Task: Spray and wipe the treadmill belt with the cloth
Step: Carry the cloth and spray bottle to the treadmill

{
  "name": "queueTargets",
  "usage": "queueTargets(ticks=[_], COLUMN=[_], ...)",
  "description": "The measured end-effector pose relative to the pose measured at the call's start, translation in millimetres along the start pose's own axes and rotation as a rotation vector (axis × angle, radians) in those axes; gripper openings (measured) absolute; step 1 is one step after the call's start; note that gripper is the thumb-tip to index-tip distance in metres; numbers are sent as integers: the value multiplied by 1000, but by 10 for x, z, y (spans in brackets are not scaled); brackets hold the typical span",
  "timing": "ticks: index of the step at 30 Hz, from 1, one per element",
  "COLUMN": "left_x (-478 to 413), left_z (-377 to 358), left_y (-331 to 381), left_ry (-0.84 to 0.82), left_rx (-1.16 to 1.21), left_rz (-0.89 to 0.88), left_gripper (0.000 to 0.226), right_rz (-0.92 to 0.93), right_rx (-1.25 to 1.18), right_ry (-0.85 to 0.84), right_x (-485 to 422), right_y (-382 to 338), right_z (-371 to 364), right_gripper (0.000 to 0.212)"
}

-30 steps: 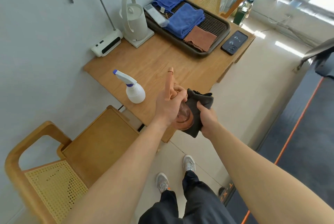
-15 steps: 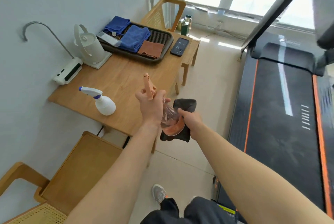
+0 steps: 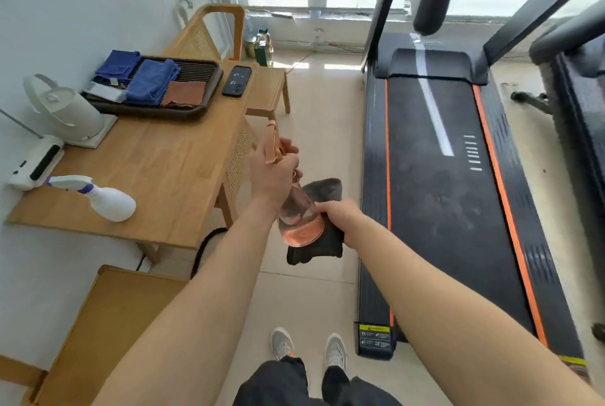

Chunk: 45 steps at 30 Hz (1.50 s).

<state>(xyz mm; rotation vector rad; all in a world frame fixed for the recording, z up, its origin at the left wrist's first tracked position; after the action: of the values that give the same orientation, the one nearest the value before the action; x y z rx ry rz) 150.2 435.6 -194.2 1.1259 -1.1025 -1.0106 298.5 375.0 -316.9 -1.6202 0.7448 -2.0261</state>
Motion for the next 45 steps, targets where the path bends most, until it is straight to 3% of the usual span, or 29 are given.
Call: queueTargets(ticks=[6, 13, 16, 20, 26, 31, 35, 38, 45], left_x=[522, 1303, 1668, 2093, 2679, 3098, 3301, 3271, 2830], left_z=[-891, -1554, -1777, -2161, -2804, -3376, -3738, -3938, -4413], left_y=[-255, -659, -729, -864, -1029, -1164, -1219, -1279, -1470], left_ry=[-254, -492, -549, -598, -557, -486, -437, -394, -317], left_rx=[-48, -93, -136, -189, -227, -292, -303, -311, -314], left_rz=[79, 158, 162, 187, 250, 251, 249, 264, 288], left_gripper=[29, 30, 26, 43, 42, 17, 16, 11, 11], right_rz=[124, 38, 39, 44, 69, 145, 158, 142, 84], right_rx=[156, 181, 167, 138, 59, 59, 67, 75, 112], right_ry=[192, 500, 549, 562, 588, 550, 534, 495, 422], right_x=[237, 784, 1058, 1308, 1399, 1451, 1314, 1103, 454], right_y=[455, 1265, 1547, 1863, 2200, 2245, 2209, 2155, 1968], right_z=[1053, 2152, 2516, 3033, 3902, 4671, 5204, 5490, 5876], right_gripper=[19, 29, 21, 22, 26, 18, 27, 37, 34])
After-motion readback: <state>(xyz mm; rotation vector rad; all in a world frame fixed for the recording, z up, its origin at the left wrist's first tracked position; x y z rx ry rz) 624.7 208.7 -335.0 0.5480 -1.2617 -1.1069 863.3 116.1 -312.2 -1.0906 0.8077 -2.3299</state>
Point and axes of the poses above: each hand's wrist, its own x-axis away from the middle knuckle, its own z-axis out of the back of the hand, y = z × x, the point moved 7 cm from there along -x, towards the middle knuckle, and after that the axes turned 5 degrees about y, right-handed, at the moved point
